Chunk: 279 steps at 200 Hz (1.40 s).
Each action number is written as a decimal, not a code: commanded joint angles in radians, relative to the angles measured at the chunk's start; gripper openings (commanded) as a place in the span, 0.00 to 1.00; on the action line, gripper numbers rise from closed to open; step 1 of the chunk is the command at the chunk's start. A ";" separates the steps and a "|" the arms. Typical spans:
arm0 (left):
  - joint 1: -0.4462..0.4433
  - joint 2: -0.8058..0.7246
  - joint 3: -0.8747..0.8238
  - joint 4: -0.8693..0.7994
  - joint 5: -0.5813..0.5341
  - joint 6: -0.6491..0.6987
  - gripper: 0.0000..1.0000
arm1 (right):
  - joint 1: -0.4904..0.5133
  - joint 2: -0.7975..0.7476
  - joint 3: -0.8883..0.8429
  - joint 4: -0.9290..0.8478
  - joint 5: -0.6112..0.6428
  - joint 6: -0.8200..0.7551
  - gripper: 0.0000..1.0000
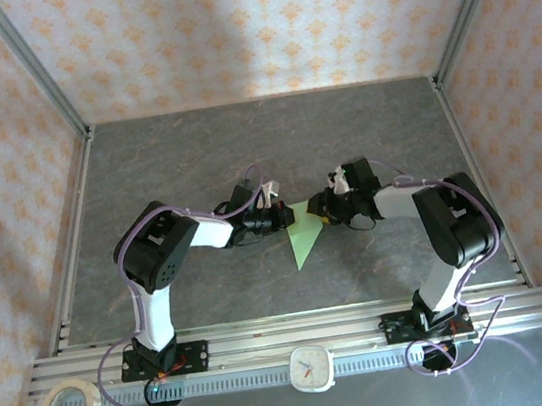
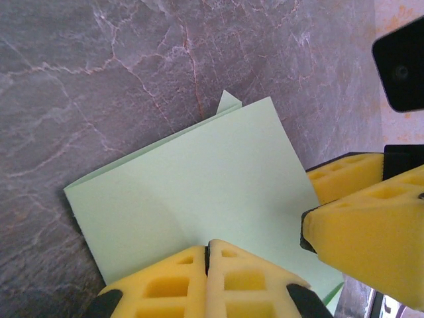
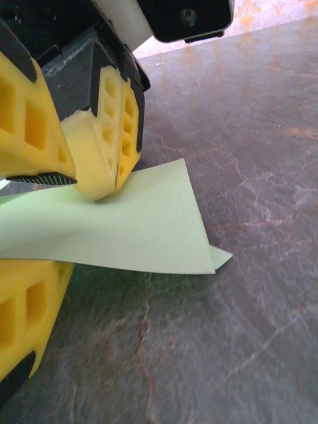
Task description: Fold a paper plane with a square sheet of paper (pick it up from the middle)
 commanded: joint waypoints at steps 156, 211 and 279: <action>-0.003 -0.109 -0.012 -0.035 -0.007 -0.090 0.09 | 0.008 -0.170 -0.274 0.360 0.127 0.405 0.01; -0.023 -0.041 0.029 -0.134 -0.010 -0.025 0.04 | 0.075 -0.207 -0.327 0.374 0.188 0.451 0.06; -0.035 0.001 -0.006 -0.169 -0.037 0.018 0.00 | 0.057 -0.150 -0.269 0.316 0.041 0.323 0.20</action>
